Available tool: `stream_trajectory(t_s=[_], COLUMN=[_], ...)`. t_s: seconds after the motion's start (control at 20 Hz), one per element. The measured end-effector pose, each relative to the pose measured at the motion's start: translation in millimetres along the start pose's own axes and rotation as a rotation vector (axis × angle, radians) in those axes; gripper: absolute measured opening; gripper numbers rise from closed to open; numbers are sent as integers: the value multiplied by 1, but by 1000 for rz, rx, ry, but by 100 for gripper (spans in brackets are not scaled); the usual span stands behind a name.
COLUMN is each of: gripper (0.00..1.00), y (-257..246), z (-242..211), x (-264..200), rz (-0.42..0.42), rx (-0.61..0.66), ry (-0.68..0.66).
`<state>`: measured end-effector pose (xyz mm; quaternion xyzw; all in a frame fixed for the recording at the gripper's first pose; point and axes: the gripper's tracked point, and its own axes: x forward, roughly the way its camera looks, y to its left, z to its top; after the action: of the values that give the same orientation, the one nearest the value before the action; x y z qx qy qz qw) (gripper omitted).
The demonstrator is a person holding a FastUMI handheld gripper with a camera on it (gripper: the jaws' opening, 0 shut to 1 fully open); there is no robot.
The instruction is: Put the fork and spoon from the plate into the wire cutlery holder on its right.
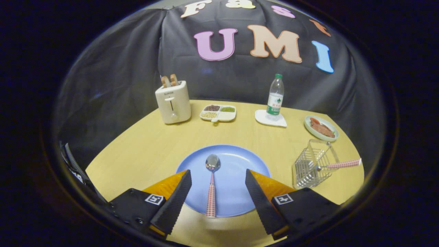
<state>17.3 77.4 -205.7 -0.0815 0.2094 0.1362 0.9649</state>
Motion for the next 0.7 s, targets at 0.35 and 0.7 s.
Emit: stream_trajectory(t_s=[0.35,0.7], gripper=[92,49], y=[0,3], z=[-35,-54], x=[10,22], rz=[-8,6], rx=[18,-11], ry=[62,131])
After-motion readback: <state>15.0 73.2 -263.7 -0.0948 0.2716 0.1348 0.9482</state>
